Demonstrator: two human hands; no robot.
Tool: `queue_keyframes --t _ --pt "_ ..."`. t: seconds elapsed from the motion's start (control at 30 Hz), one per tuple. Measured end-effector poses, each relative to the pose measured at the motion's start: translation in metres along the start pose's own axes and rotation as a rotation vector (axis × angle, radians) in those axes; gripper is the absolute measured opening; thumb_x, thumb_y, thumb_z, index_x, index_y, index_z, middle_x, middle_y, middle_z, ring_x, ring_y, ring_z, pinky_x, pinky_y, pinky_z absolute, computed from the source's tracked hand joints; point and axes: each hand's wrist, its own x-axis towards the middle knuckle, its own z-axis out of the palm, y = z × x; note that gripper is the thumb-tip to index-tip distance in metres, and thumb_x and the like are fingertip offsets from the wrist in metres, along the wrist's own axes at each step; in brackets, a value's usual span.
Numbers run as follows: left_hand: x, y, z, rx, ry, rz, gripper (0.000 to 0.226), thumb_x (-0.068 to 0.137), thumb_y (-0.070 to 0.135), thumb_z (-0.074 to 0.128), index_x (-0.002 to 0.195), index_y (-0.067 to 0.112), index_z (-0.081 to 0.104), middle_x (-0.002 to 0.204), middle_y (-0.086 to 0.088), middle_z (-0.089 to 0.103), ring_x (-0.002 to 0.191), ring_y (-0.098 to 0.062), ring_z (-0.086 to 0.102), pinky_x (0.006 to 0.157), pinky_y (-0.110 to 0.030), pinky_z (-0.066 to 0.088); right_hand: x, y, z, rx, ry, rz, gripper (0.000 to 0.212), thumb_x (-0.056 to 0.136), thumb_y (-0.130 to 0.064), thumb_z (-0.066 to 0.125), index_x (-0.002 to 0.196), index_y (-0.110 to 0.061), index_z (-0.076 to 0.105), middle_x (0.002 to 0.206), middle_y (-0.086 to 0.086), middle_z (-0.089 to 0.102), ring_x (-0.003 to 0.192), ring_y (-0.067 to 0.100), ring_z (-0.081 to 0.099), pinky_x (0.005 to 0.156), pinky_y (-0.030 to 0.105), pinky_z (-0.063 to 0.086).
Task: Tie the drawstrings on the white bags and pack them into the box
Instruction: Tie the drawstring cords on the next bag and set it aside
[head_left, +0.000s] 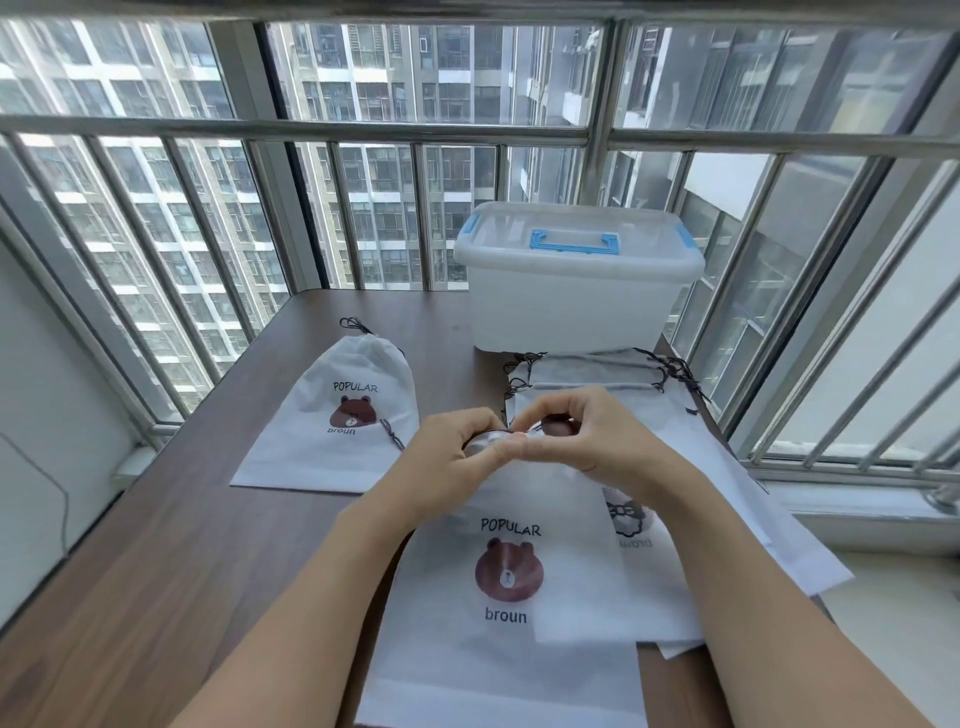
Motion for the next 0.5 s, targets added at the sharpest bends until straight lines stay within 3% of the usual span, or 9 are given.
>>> queue_keyframes --t 0.03,0.1,0.13,0.2,0.27,0.37,0.43,0.5 --pt "0.0 -0.001 0.0 0.003 -0.012 0.005 0.039 0.088 0.052 0.061 0.078 0.014 0.062 0.061 0.015 0.048 0.056 -0.005 0.041 0.053 -0.022 0.033 0.0 -0.001 -0.002 0.007 0.007 0.012 0.017 0.08 -0.031 0.084 0.088 -0.018 0.078 0.061 0.012 0.039 0.055 0.013 0.032 0.051 0.022 0.027" --pt "-0.002 0.0 0.002 -0.017 -0.034 0.005 0.034 0.093 0.043 0.064 0.077 0.014 0.062 0.061 0.015 0.045 0.056 -0.004 0.039 0.053 -0.02 0.031 0.002 0.001 -0.003 -0.034 0.028 0.008 0.021 0.08 -0.041 0.075 0.087 -0.022 0.079 0.077 0.028 0.06 0.068 0.017 0.046 0.063 0.029 0.036" --pt "-0.002 0.0 0.002 -0.015 -0.038 0.009 0.029 0.094 0.039 0.066 0.078 0.015 0.064 0.061 0.013 0.048 0.056 -0.004 0.04 0.053 -0.02 0.032 0.004 0.004 -0.003 -0.073 0.044 0.018 0.025 0.078 -0.045 0.068 0.086 -0.024 0.079 0.087 0.026 0.067 0.074 0.018 0.051 0.069 0.032 0.037" --pt "-0.002 0.001 0.001 0.014 -0.014 0.023 0.02 0.092 0.034 0.07 0.081 0.017 0.067 0.062 0.005 0.055 0.056 -0.004 0.043 0.054 -0.018 0.035 0.005 0.007 -0.005 -0.164 0.074 0.044 0.02 0.079 -0.039 0.062 0.081 -0.026 0.078 0.078 0.014 0.07 0.069 0.014 0.052 0.068 0.033 0.038" --pt "-0.002 0.001 -0.001 0.032 0.03 0.031 0.021 0.087 0.035 0.075 0.079 0.018 0.066 0.058 0.006 0.056 0.053 -0.003 0.042 0.053 -0.017 0.035 0.005 0.009 -0.009 -0.238 0.079 0.046 0.016 0.087 -0.024 0.064 0.077 -0.022 0.075 0.059 -0.001 0.055 0.053 0.009 0.042 0.057 0.027 0.034" --pt "-0.003 -0.001 -0.004 0.02 0.07 0.01 0.03 0.089 0.035 0.073 0.07 0.018 0.057 0.047 0.013 0.036 0.049 -0.005 0.032 0.051 -0.019 0.029 0.003 0.014 -0.013 -0.222 0.052 0.052 0.02 0.094 -0.019 0.064 0.079 -0.009 0.07 0.054 -0.009 0.039 0.046 0.008 0.03 0.047 0.022 0.027" --pt "-0.001 -0.001 -0.005 0.008 0.074 -0.003 0.039 0.094 0.035 0.066 0.064 0.016 0.048 0.05 0.014 0.032 0.051 -0.007 0.03 0.051 -0.021 0.027 0.003 0.015 -0.015 -0.21 0.073 0.015 0.022 0.095 -0.024 0.067 0.081 -0.006 0.069 0.063 -0.01 0.044 0.053 0.009 0.035 0.052 0.022 0.031" --pt "0.0 0.003 -0.007 -0.095 0.06 -0.011 0.043 0.094 0.036 0.059 0.06 0.016 0.041 0.055 0.011 0.031 0.053 -0.009 0.028 0.051 -0.024 0.023 0.005 0.015 -0.015 -0.238 0.098 -0.026 0.022 0.094 -0.025 0.07 0.078 -0.01 0.069 0.084 -0.008 0.055 0.067 0.008 0.045 0.066 0.023 0.036"
